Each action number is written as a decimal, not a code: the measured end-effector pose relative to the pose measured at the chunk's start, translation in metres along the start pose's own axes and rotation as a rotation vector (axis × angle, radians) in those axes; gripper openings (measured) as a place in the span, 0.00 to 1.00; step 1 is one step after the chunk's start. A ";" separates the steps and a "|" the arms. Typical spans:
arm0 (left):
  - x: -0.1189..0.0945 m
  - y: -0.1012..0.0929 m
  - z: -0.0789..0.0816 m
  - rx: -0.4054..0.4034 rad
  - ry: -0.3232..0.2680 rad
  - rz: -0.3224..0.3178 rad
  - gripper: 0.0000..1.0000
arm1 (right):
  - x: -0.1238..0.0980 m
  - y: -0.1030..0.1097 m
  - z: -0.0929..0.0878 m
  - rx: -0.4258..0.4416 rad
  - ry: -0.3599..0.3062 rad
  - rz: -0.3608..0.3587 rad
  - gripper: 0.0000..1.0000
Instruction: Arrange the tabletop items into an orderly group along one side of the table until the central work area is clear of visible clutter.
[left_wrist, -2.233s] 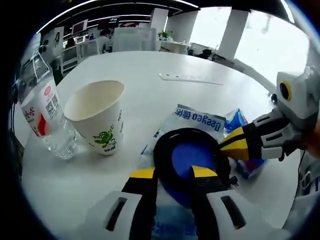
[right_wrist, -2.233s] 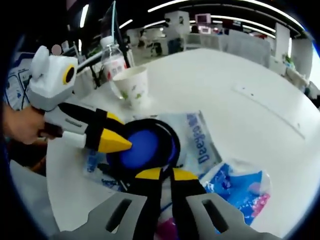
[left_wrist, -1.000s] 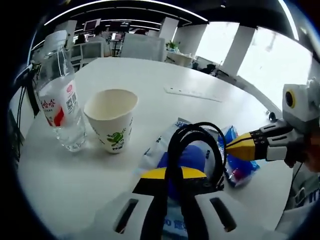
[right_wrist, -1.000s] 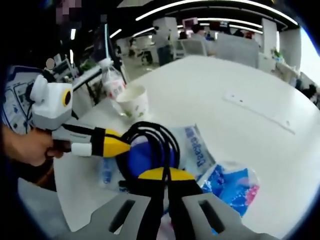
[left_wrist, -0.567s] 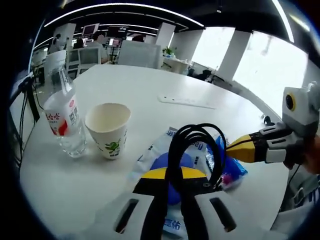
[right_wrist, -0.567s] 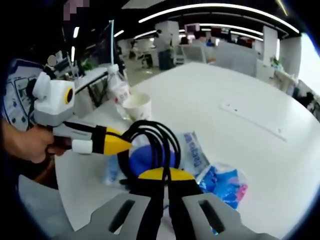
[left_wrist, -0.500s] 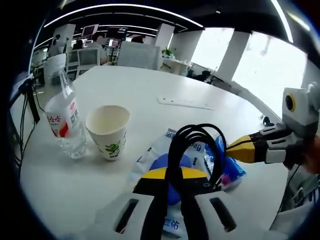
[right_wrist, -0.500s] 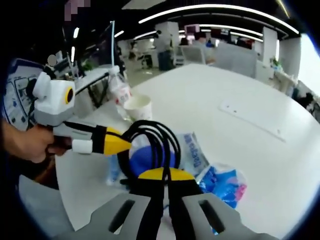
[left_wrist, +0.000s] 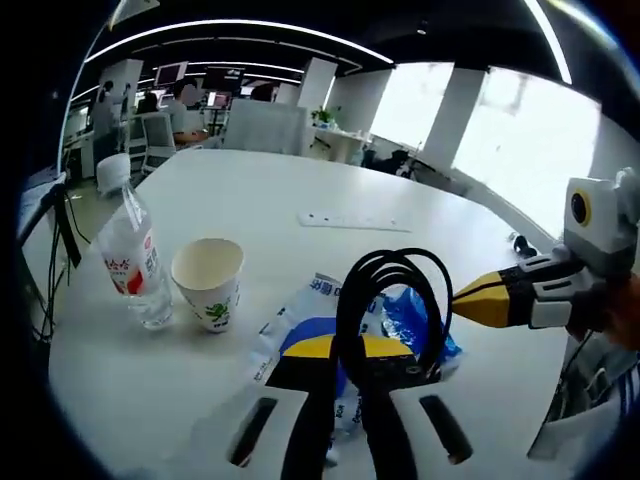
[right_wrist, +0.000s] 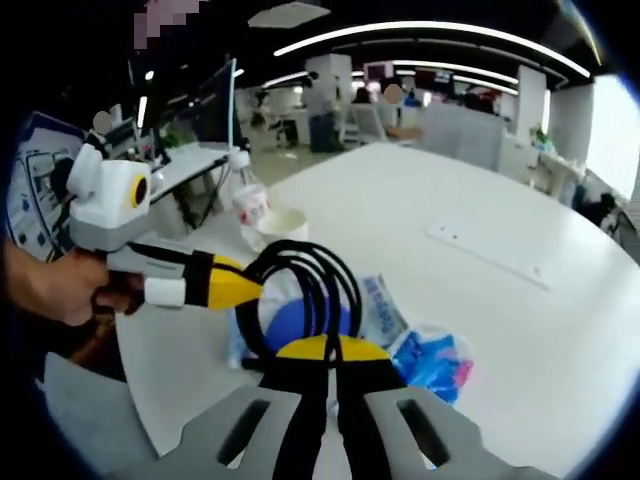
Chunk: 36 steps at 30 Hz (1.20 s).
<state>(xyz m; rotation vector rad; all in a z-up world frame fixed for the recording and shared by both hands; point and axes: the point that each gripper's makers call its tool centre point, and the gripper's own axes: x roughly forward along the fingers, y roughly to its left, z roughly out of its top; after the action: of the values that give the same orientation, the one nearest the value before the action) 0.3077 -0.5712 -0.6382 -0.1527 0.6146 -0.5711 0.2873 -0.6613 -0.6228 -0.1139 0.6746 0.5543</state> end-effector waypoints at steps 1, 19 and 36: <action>-0.001 -0.001 0.001 0.000 -0.002 -0.003 0.06 | -0.002 0.000 0.000 0.000 -0.002 -0.003 0.00; -0.021 -0.027 -0.002 0.021 -0.032 -0.040 0.06 | -0.034 0.007 -0.008 0.006 -0.024 -0.055 0.00; -0.030 -0.048 -0.007 0.063 -0.041 -0.079 0.06 | -0.057 0.011 -0.021 0.015 -0.028 -0.085 0.00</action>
<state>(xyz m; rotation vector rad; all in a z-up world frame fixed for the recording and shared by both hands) 0.2614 -0.5944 -0.6142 -0.1298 0.5516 -0.6613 0.2331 -0.6830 -0.6031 -0.1197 0.6433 0.4683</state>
